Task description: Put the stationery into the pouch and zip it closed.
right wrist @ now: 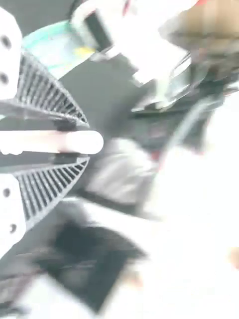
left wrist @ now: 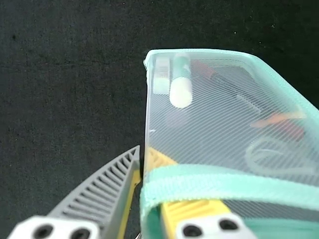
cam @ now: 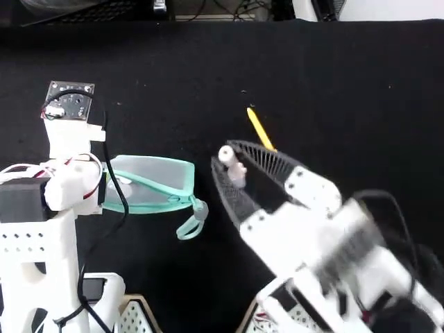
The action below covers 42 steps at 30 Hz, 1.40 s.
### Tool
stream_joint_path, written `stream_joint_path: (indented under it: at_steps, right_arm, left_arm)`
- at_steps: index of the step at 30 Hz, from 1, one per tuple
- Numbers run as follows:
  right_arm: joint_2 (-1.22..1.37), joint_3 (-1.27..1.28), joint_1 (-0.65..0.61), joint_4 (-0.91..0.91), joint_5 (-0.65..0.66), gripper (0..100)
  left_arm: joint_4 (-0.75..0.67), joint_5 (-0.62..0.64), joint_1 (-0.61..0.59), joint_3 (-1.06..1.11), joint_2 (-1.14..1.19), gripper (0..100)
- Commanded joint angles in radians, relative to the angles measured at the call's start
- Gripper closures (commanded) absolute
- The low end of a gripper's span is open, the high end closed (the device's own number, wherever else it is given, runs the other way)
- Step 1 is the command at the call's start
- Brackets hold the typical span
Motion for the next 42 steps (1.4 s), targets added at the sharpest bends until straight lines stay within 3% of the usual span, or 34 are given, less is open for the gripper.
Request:
stream_joint_path:
  at_steps: [1, 7, 18, 22, 30, 37, 42]
  right_arm:
    - [-0.093, 0.081, -0.104, -0.201, -0.011, 98.5]
    - [-0.137, 0.343, -0.325, -0.460, -0.005, 98.5]
    - [-0.145, 0.653, -0.339, -0.649, -0.005, 98.5]
    - [-0.147, 0.634, -0.336, -0.704, -0.005, 98.5]
    - [-0.137, 0.335, -0.336, -0.571, -0.011, 98.5]
    - [-0.143, 0.298, -0.342, -0.476, -0.015, 98.5]
    - [-0.143, 0.317, -0.342, -0.466, -0.152, 98.5]
  left_arm:
    - [0.005, 0.011, 0.015, 0.001, 0.002, 97]
    - [0.005, 0.011, 0.015, 0.001, 0.002, 97]
    - [0.005, 0.011, 0.015, -0.001, 0.002, 97]
    - [0.005, 0.011, 0.015, 0.001, 0.002, 97]
    - [0.005, 0.011, 0.013, 0.001, 0.002, 97]
    - [0.005, 0.011, 0.015, 0.001, 0.002, 97]
    - [0.005, 0.011, 0.015, 0.001, 0.002, 97]
